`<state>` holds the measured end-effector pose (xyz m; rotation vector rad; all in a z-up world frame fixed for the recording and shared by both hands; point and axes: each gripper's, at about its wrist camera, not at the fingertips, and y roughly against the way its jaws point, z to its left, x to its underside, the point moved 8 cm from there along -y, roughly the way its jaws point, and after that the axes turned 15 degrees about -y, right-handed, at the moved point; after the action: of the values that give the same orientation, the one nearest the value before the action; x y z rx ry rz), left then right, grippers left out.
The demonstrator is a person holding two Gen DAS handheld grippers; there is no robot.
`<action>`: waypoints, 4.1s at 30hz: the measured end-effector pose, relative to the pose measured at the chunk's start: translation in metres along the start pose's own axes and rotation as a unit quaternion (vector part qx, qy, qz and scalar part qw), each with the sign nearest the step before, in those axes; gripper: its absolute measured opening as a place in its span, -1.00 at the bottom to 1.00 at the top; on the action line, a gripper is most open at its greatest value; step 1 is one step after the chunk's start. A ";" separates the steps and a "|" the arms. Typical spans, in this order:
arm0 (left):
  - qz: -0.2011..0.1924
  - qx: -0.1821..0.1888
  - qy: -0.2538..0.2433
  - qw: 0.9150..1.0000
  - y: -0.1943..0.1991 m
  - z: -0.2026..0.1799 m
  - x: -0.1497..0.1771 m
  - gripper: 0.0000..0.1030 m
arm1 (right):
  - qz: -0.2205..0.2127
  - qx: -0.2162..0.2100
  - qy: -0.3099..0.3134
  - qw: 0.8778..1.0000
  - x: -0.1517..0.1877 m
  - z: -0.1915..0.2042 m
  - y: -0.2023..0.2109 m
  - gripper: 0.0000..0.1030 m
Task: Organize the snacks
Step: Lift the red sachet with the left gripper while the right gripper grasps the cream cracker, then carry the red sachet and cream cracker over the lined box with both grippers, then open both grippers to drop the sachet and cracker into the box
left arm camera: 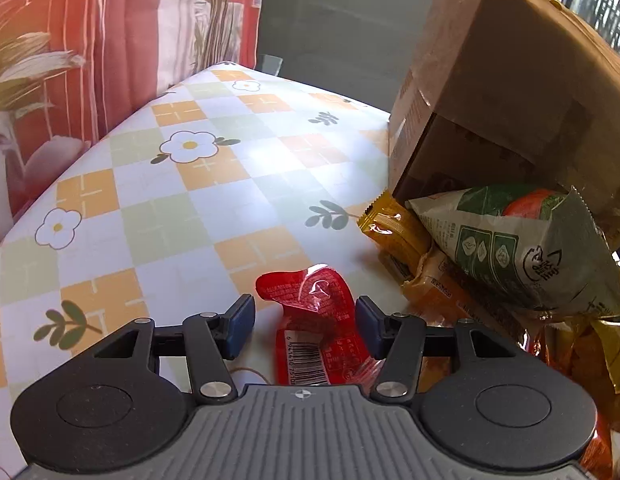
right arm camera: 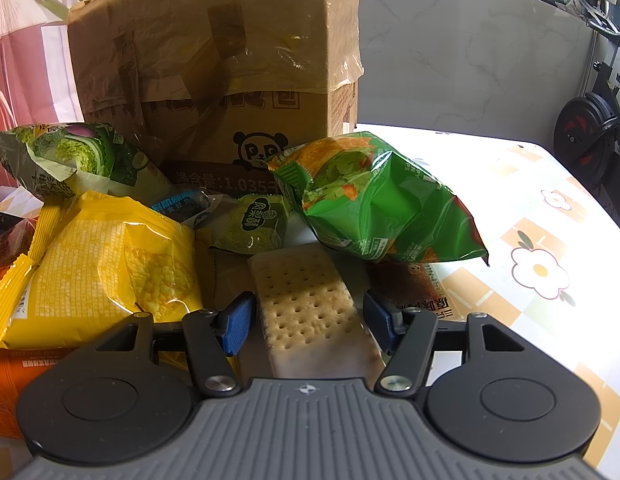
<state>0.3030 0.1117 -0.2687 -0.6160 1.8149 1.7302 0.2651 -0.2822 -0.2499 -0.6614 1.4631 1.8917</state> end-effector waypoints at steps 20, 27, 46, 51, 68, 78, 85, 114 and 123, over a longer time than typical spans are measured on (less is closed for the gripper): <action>-0.033 -0.075 -0.026 0.996 -0.004 -0.022 -0.002 -0.07 | 0.000 -0.001 -0.001 1.000 0.000 0.000 0.000 0.23; -0.060 -0.085 0.006 0.995 0.018 -0.001 0.000 -0.08 | -0.001 -0.005 -0.007 1.000 -0.001 -0.001 0.001 0.23; -0.080 -0.084 0.004 0.993 0.067 -0.007 0.007 -0.07 | 0.001 0.023 0.014 1.000 0.002 0.005 0.001 0.09; -0.103 -0.073 -0.004 0.992 0.085 -0.016 0.005 -0.07 | 0.006 0.017 0.013 1.000 0.006 0.007 0.008 -0.05; -0.162 -0.055 -0.042 0.984 0.131 -0.043 -0.017 -0.06 | -0.095 -0.030 -0.043 0.994 -0.023 0.007 0.084 -0.05; -0.234 -0.023 -0.061 0.970 0.185 -0.051 -0.067 -0.05 | -0.186 -0.074 -0.046 0.979 -0.082 0.025 0.137 -0.05; -0.276 -0.001 -0.067 0.959 0.209 -0.062 -0.097 -0.05 | -0.234 -0.095 -0.018 0.967 -0.115 0.044 0.160 -0.05; -0.256 0.066 -0.132 0.956 0.120 -0.119 -0.220 -0.04 | -0.212 -0.132 0.008 0.968 -0.217 0.080 0.077 -0.05; -0.215 0.081 -0.154 0.961 0.052 -0.142 -0.262 -0.03 | -0.152 -0.143 0.004 0.978 -0.251 0.100 0.010 -0.04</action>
<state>0.4520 -0.0383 -0.0520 -0.5836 1.4574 1.2925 0.4237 -0.2340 -0.0364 -0.9685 1.0324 1.8686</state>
